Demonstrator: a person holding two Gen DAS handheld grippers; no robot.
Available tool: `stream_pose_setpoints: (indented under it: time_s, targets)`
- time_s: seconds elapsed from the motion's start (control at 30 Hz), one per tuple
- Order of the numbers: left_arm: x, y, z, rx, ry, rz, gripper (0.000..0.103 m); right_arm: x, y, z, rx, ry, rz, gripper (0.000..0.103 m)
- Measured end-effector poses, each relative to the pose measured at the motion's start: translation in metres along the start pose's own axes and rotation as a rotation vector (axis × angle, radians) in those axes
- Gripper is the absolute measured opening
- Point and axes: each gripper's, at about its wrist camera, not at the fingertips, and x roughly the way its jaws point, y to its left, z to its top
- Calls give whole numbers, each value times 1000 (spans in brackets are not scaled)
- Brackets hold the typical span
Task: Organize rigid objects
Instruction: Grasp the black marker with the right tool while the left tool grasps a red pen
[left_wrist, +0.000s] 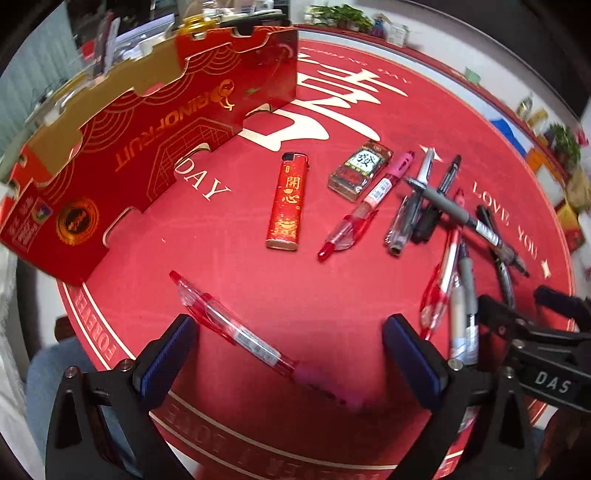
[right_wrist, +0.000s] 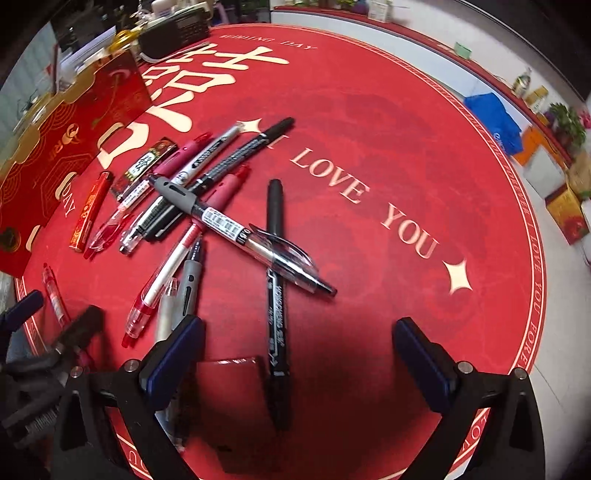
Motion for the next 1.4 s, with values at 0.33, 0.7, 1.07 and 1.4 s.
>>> stream_pose_setpoints:
  time_s: [0.33,0.7,1.07,1.4]
  targets:
    - [2,-12,-2,135,-42,-53,103,-15,-17,-7,43,-11,76,10]
    - [-1,-10,6,132,-38,-147,103,-22,-27,-26,98,-13,63,10]
    - [2,-26,-2,242,-76,-102,103,-22,-25,-27,60,-16,43,10]
    - [-9,-40,-4,404,-105,-193,40,-21,-19,-21,14,-4,55,10]
